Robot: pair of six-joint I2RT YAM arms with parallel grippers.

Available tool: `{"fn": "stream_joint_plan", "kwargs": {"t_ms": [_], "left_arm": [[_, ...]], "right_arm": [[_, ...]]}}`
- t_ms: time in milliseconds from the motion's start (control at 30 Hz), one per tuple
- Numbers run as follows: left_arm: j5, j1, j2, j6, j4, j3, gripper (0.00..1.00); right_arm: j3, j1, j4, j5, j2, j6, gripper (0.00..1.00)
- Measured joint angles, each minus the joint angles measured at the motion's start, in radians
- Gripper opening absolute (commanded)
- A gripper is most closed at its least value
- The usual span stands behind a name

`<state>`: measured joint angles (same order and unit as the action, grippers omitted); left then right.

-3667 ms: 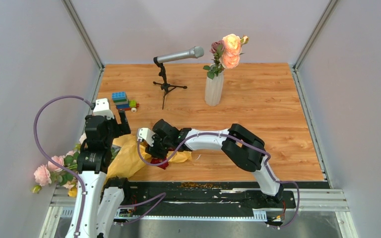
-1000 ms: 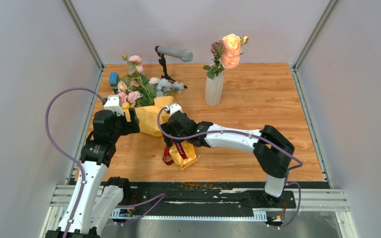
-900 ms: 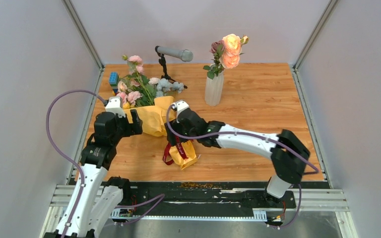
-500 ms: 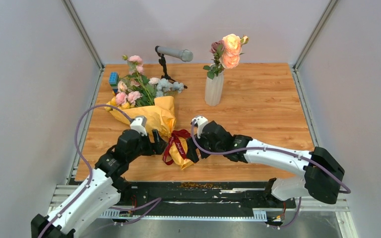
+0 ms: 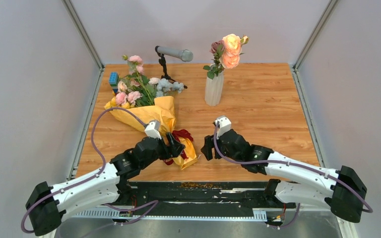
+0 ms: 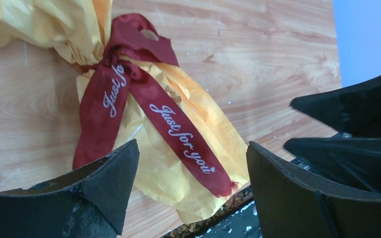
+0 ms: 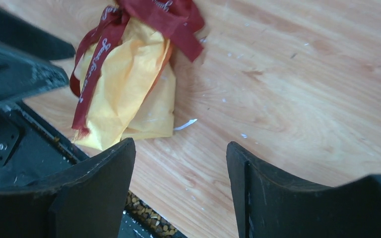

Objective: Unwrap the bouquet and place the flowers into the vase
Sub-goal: Adjust the fake flower at the center of the board, then untie the ribbon from the wrapping paper.

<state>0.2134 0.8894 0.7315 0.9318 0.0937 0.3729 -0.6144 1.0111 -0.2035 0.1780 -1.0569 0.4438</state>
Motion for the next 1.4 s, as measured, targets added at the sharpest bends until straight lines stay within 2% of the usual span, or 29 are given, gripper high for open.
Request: {"fn": "stream_joint_plan", "kwargs": {"t_ms": [167,333,633,700,833,933,1233,1400], "left_arm": [[0.068,0.085,0.094,0.076,-0.031,0.0,0.75],[0.11,0.103,0.132,0.108,-0.038,0.0,0.61],[0.133,0.104,0.171,0.117,-0.052,0.0,0.51],[0.136,0.104,0.171,0.117,-0.053,0.0,0.44],[0.137,0.104,0.171,0.119,-0.057,-0.001,0.24],[0.142,0.104,0.154,0.123,-0.066,-0.019,0.14],[0.167,0.103,0.037,0.093,-0.004,-0.038,0.09],[0.108,0.053,0.036,0.033,0.061,-0.031,0.0]], "right_arm": [[0.016,0.0,-0.008,0.111,0.085,-0.003,0.7],[0.039,0.0,-0.019,0.164,0.127,-0.004,0.7],[0.072,0.0,-0.043,0.189,0.152,-0.005,0.7],[0.074,0.0,-0.047,0.189,0.159,-0.005,0.7],[0.075,0.0,-0.047,0.189,0.171,-0.004,0.7],[0.075,0.0,-0.047,0.187,0.176,-0.004,0.71],[0.076,0.0,0.001,0.126,0.129,-0.019,0.78],[0.058,-0.021,0.062,0.034,0.005,-0.056,0.75]]}}
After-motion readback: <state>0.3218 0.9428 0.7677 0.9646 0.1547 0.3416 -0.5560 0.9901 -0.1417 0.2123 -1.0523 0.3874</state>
